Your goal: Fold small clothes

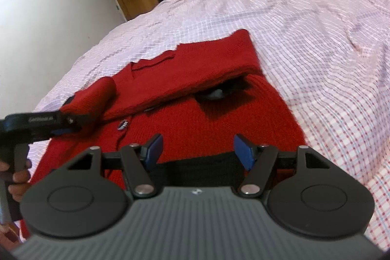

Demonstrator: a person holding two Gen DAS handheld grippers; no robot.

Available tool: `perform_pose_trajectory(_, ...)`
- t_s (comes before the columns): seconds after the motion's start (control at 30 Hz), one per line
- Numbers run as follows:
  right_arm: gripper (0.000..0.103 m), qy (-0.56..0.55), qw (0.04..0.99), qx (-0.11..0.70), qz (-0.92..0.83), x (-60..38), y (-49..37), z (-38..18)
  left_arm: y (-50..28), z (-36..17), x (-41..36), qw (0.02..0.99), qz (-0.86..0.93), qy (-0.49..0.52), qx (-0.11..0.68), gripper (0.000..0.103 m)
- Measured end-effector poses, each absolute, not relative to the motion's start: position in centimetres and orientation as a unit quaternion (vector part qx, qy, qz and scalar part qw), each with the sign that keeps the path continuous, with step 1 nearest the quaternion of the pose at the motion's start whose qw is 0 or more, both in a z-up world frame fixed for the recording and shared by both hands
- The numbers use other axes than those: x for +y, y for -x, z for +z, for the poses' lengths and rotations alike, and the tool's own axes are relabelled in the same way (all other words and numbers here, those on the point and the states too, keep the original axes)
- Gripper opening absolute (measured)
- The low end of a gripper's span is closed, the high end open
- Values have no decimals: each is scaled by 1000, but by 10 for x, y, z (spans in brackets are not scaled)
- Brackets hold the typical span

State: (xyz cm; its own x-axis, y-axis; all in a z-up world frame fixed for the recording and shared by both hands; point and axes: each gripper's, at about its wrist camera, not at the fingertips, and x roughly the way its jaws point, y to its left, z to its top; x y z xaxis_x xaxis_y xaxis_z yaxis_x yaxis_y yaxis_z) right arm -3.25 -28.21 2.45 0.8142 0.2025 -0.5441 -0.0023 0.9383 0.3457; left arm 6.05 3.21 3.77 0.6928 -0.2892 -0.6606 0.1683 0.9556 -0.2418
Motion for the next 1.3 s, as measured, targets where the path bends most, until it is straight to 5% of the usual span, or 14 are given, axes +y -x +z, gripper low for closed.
perform_pose_trajectory(0.67,66,19,936,270,225,-126,-33,79,-11,47,96,919,-21,65,388,61)
perform_pose_trajectory(1.13,64,215,912,273,218,-44,-76,56,-10,40,113,918,-18,94,384,61)
perform_pose_trajectory(1.17,58,218,912,270,217,-44,-76,56,-11,39,113,918,-17,95,385,61)
perform_pose_trajectory(1.23,16,223,913,266,212,-44,-78,56,-11,38,114,917,-17,98,386,61)
perform_pose_trajectory(1.3,14,217,915,268,209,-46,-80,59,-10,38,114,917,-18,99,386,61)
